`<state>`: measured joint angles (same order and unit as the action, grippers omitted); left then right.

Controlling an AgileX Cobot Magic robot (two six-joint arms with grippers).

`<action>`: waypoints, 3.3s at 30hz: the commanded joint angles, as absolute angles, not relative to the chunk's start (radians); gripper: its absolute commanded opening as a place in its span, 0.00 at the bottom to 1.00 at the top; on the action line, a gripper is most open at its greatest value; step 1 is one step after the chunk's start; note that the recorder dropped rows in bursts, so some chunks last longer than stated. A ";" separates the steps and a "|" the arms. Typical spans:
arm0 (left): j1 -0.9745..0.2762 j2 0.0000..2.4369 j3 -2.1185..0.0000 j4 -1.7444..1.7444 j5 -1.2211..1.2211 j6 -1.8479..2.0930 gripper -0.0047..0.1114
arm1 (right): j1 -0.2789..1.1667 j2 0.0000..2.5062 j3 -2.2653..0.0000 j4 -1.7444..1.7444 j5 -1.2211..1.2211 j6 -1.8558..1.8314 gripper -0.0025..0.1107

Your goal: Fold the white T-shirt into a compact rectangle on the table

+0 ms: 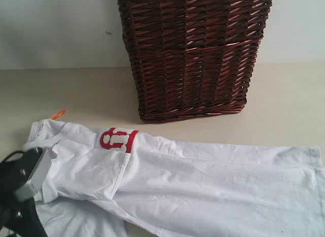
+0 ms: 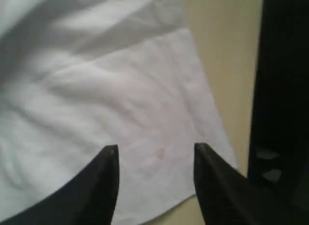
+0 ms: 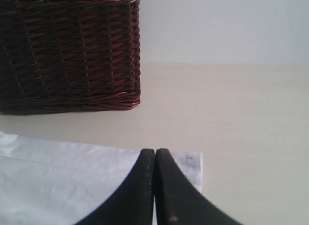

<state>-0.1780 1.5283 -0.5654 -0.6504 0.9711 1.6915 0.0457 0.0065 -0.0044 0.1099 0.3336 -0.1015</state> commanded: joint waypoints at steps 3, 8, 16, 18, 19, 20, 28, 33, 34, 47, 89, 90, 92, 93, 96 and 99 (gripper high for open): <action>-0.250 1.524 -0.424 -0.683 0.866 2.098 0.50 | 0.046 0.000 0.000 0.107 0.323 -0.102 0.02; -0.356 1.524 -0.405 -0.681 0.727 2.098 0.50 | 0.046 0.000 0.000 0.107 0.323 -0.102 0.02; -0.477 1.607 -0.405 -0.683 0.701 2.098 0.48 | 0.046 0.000 0.000 0.107 0.323 -0.100 0.02; -0.496 1.637 -0.405 -0.683 0.696 2.098 0.42 | 0.046 0.000 0.000 0.107 0.323 -0.100 0.02; -0.507 1.653 -0.405 -0.683 0.692 2.098 0.35 | 0.046 0.000 0.000 0.107 0.323 -0.100 0.02; -0.512 1.661 -0.405 -0.683 0.692 2.098 0.30 | 0.046 0.000 0.000 0.107 0.323 -0.100 0.02; -0.521 1.672 -0.407 -0.685 0.692 2.036 0.04 | 0.046 0.000 0.000 0.107 0.323 -0.102 0.02; -0.519 1.657 -0.407 -0.689 0.714 2.007 0.04 | 0.046 0.000 0.000 0.107 0.323 -0.102 0.02; -0.519 1.657 -0.407 -0.691 0.714 2.007 0.04 | 0.046 0.000 0.000 0.107 0.323 -0.102 0.02; -0.519 1.627 -0.407 -0.684 0.689 1.925 0.51 | 0.046 0.000 0.000 0.107 0.323 -0.102 0.02; -0.540 1.691 -0.405 -0.835 0.649 2.090 0.04 | 0.046 0.000 0.000 0.107 0.323 -0.102 0.02; -0.540 1.689 -0.405 -0.831 0.652 2.085 0.05 | 0.046 0.000 0.000 0.107 0.323 -0.102 0.02; -0.540 1.666 -0.409 -0.819 0.674 2.070 0.12 | 0.046 0.000 0.000 0.107 0.323 -0.102 0.02; -0.540 1.652 -0.409 -0.816 0.686 2.054 0.17 | 0.046 0.000 0.000 0.107 0.323 -0.102 0.02; -0.540 1.586 -0.421 -0.775 0.737 2.034 0.38 | 0.046 0.000 0.000 0.107 0.323 -0.102 0.02; -0.540 1.513 -0.425 -0.751 0.703 2.054 0.53 | 0.046 0.000 0.000 0.107 0.323 -0.102 0.02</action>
<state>-0.5347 1.5717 -0.4209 -0.7830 0.7216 2.0485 0.0457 0.0065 -0.0044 0.1099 0.3336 -0.1015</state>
